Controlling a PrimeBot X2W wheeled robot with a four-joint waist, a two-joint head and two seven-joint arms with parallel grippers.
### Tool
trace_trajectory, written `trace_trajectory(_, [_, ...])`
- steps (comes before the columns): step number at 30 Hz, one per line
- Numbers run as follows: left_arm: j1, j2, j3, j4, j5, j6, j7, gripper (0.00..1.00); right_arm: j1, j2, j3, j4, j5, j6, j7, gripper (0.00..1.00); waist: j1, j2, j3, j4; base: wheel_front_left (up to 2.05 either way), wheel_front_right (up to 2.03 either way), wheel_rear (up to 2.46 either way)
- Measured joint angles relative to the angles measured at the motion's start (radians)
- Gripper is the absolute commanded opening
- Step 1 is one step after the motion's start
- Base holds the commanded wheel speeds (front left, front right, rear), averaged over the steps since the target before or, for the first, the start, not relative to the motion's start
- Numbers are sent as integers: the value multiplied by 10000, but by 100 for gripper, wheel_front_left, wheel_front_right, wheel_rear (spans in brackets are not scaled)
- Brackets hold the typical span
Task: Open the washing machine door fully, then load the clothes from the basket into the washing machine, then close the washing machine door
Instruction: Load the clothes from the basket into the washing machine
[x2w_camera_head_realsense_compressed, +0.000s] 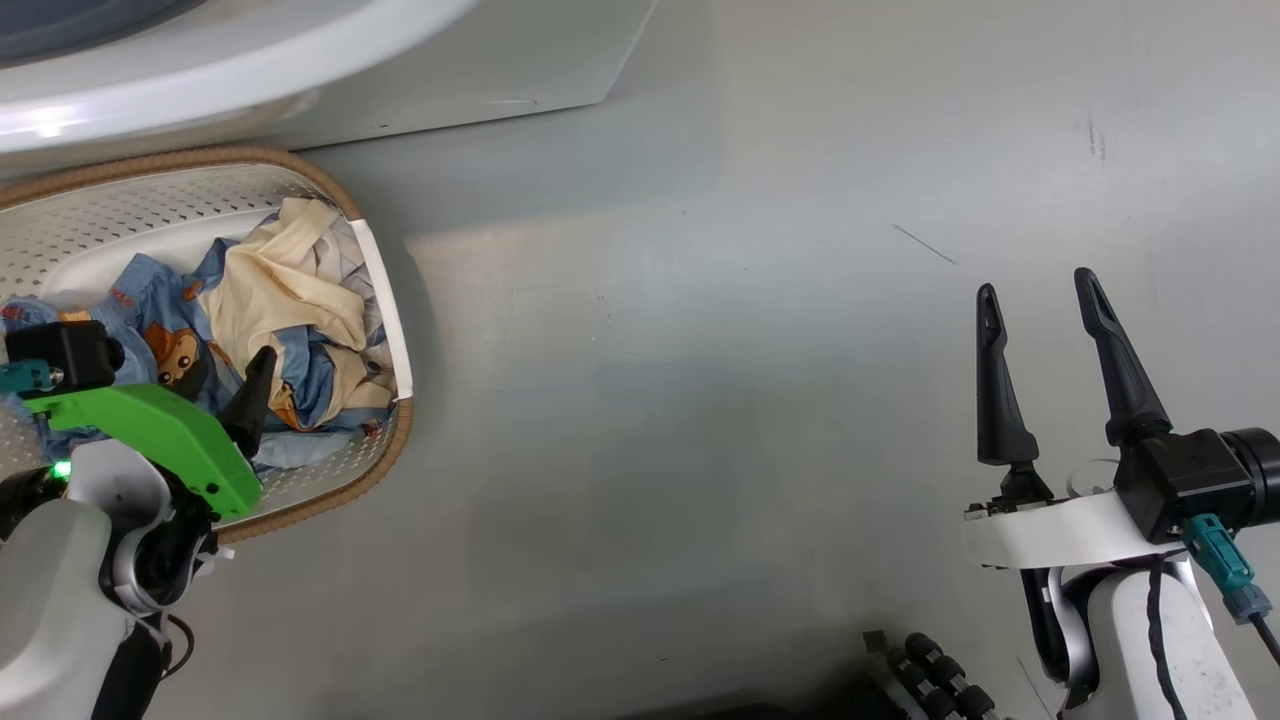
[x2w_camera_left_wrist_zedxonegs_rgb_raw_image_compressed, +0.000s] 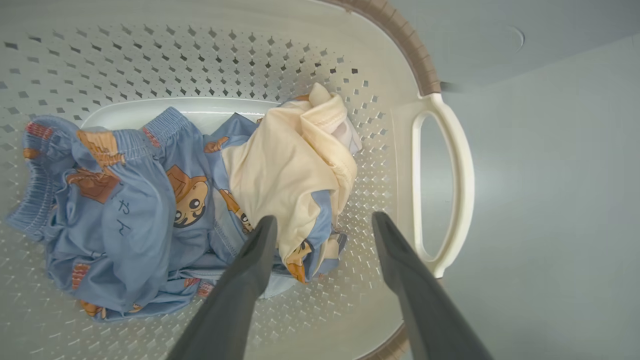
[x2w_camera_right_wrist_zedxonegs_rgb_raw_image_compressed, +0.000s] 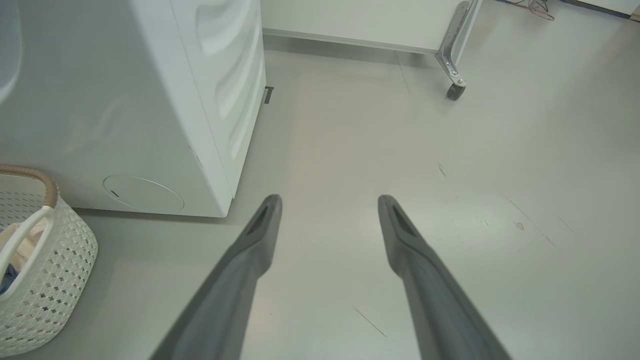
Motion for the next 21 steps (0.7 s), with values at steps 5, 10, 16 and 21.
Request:
trace_trajectory(5, [-291,56,-288,232,-128,0,-33,100,0,4,-23,-119,-79,-77,0,100,0,0,210,-36,0,0,0])
trace_trajectory(10, [-663,50,-575,487,-295,0,-90,100,1,4,-81,-222,-150,-167,0,100,0,0,478,-24,0,0,0])
trace_trajectory(16, [-869,52,-777,696,-428,0,-176,100,25,6,-104,-320,-163,-178,0,100,0,0,648,12,0,0,0])
trace_trajectory(21, [-1157,40,-957,861,-516,0,-249,100,31,-29,-199,-443,-182,-263,0,100,0,0,824,74,0,0,0])
